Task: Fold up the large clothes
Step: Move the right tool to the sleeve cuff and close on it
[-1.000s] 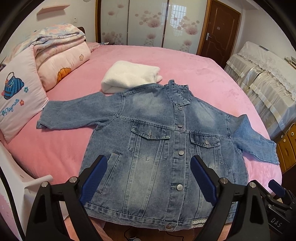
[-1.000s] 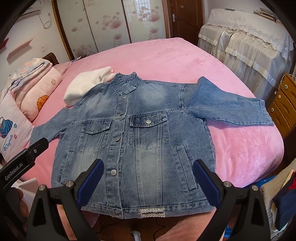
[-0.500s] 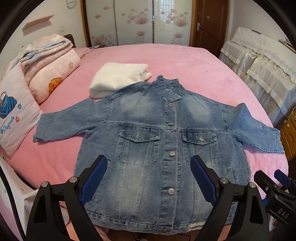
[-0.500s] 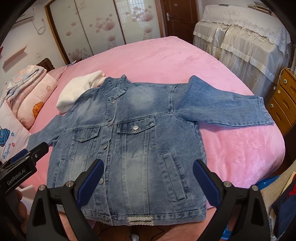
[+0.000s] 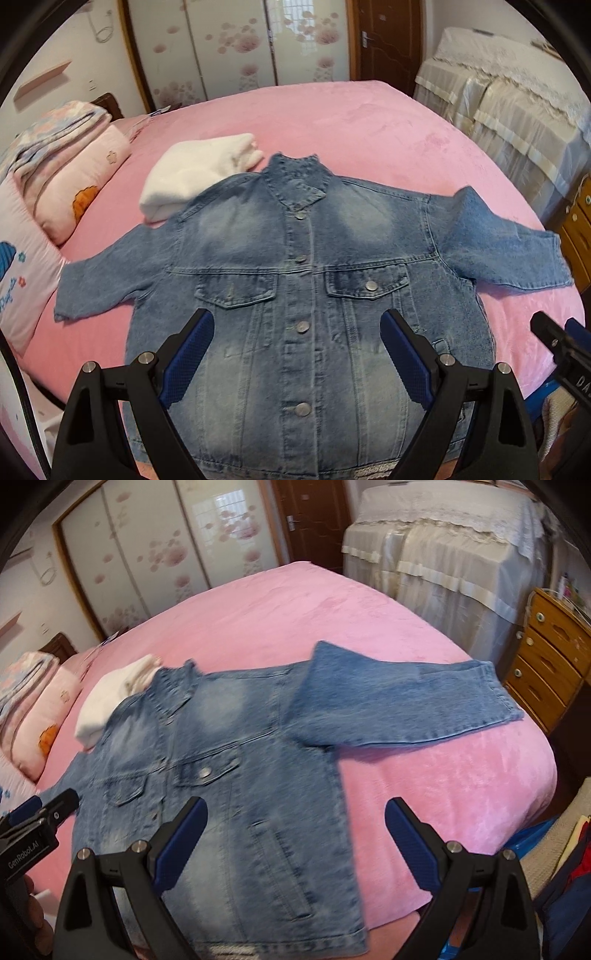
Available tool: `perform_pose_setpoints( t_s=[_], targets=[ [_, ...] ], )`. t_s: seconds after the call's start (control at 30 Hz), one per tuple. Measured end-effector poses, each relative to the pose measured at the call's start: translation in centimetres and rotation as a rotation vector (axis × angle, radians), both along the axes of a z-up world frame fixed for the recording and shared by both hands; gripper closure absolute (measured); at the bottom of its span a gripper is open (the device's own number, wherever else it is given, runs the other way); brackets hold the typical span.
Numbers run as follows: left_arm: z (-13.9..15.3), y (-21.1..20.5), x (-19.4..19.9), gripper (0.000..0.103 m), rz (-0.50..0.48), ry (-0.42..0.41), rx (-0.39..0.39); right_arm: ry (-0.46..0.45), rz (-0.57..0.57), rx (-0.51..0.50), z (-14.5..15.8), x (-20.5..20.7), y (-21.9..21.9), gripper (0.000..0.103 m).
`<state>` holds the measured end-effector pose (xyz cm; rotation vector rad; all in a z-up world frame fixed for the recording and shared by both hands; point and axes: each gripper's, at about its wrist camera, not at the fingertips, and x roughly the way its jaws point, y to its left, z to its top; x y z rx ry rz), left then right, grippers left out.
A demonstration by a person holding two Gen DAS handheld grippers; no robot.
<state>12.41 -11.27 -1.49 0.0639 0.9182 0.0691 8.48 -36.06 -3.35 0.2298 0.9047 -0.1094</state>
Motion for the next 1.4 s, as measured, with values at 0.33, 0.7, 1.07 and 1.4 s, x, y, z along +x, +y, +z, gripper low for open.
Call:
perform_pose_setpoints(
  t_s=[0.33, 0.7, 1.07, 1.4],
  targets=[
    [-1.5, -5.5, 4.0, 0.012, -0.077, 0.015, 0.036, 0.023, -0.136, 0.0, -2.6, 2.4, -6.7, 0.006],
    [-3.2, -11.7, 8.6, 0.012, -0.167, -0.01, 0.073, 0.046, -0.318, -0.02, -5.4, 5.6, -14.5, 0.006],
    [-5.5, -17.1, 12.5, 0.012, -0.229, -0.015, 0.079, 0.068, -0.55, 0.18, -10.0, 6.2, -26.5, 0.015],
    [-7.8, -18.2, 15.8, 0.012, -0.201, 0.087, -0.017, 0.02, -0.664, 0.357, -13.5, 7.6, -31.4, 0.027]
  ],
)
